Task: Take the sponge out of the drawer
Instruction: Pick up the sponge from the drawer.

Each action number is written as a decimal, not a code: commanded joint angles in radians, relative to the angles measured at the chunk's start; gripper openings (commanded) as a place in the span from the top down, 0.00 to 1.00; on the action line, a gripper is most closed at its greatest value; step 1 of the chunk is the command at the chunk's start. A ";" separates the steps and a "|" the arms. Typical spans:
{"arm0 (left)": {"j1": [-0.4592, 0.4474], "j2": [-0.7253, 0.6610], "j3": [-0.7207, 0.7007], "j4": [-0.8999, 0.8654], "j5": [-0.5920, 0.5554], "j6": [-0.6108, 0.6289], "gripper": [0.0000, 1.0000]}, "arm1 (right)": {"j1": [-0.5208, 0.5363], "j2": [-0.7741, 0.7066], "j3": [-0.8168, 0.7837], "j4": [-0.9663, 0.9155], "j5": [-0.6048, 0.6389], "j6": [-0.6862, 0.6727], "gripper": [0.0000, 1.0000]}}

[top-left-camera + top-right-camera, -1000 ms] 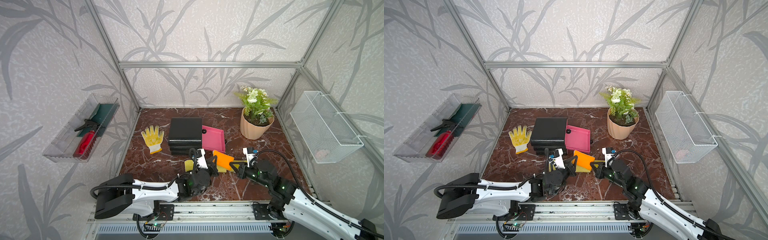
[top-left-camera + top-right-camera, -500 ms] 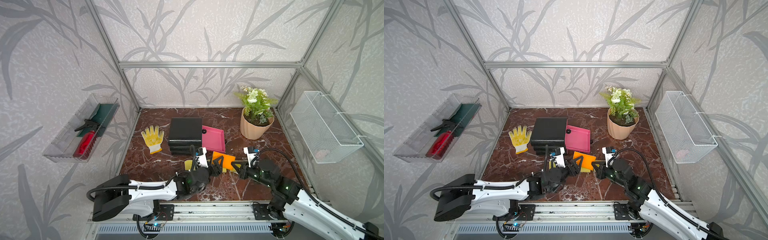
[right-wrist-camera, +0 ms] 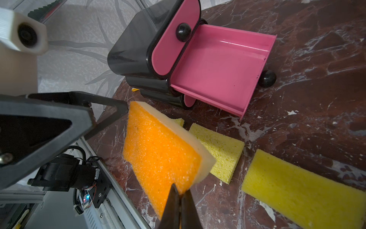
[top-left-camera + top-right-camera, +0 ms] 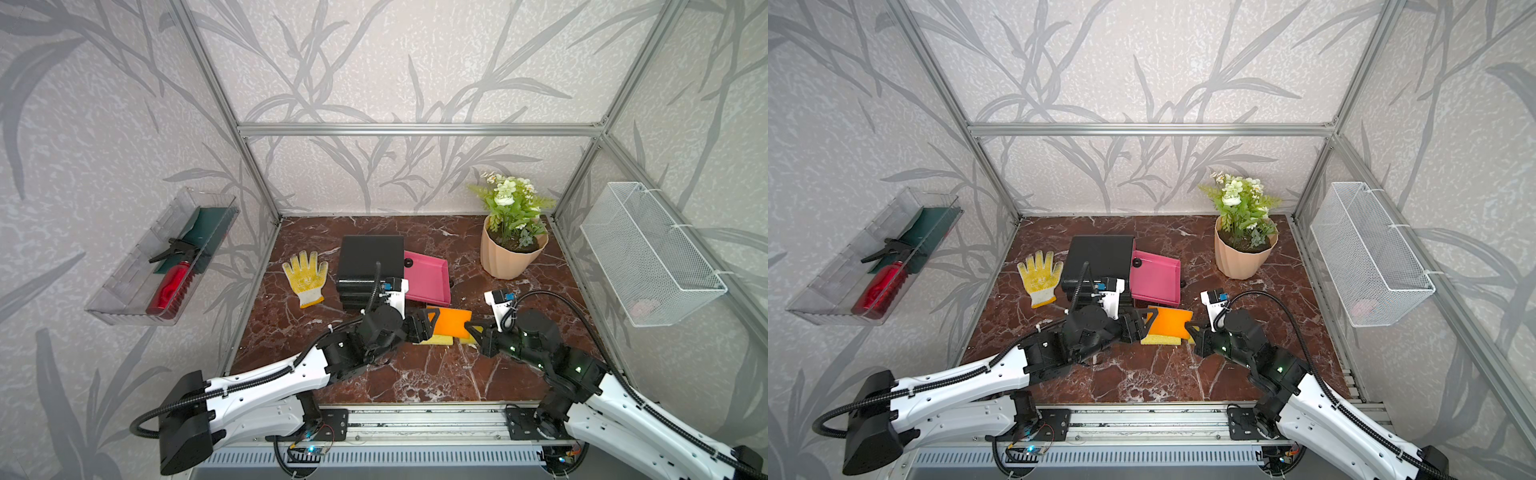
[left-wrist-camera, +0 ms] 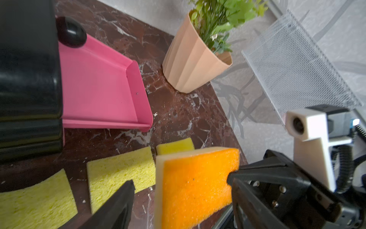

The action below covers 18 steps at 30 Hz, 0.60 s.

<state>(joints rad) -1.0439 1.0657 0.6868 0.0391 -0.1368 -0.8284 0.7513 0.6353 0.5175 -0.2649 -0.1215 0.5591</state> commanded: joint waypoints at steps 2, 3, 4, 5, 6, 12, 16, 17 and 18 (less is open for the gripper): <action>0.011 0.053 0.022 -0.065 0.088 0.032 0.26 | -0.021 0.000 0.038 -0.014 -0.050 -0.024 1.00; 0.012 0.067 0.026 -0.055 0.097 0.039 0.28 | -0.025 0.004 0.039 -0.014 -0.062 -0.024 1.00; 0.012 0.084 0.029 -0.049 0.105 0.044 0.29 | -0.027 0.008 0.041 -0.013 -0.070 -0.024 1.00; 0.013 0.100 0.035 -0.047 0.111 0.047 0.30 | -0.030 0.012 0.041 -0.011 -0.077 -0.023 1.00; 0.014 0.111 0.037 -0.036 0.123 0.050 0.30 | -0.030 0.012 0.041 -0.011 -0.083 -0.024 1.00; 0.015 0.146 0.023 0.085 0.166 0.055 0.42 | -0.035 0.029 0.034 -0.008 -0.092 -0.022 1.00; 0.015 0.134 0.019 0.079 0.154 0.066 0.43 | -0.046 0.037 0.034 -0.014 -0.100 -0.034 1.00; 0.015 0.132 0.015 0.084 0.154 0.067 0.53 | -0.049 0.041 0.033 -0.013 -0.105 -0.034 1.00; 0.015 0.129 0.014 0.087 0.155 0.069 0.61 | -0.052 0.043 0.032 -0.012 -0.106 -0.034 1.00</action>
<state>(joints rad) -1.0328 1.2095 0.6876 0.0837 0.0097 -0.7776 0.7059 0.6735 0.5301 -0.2745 -0.1959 0.5442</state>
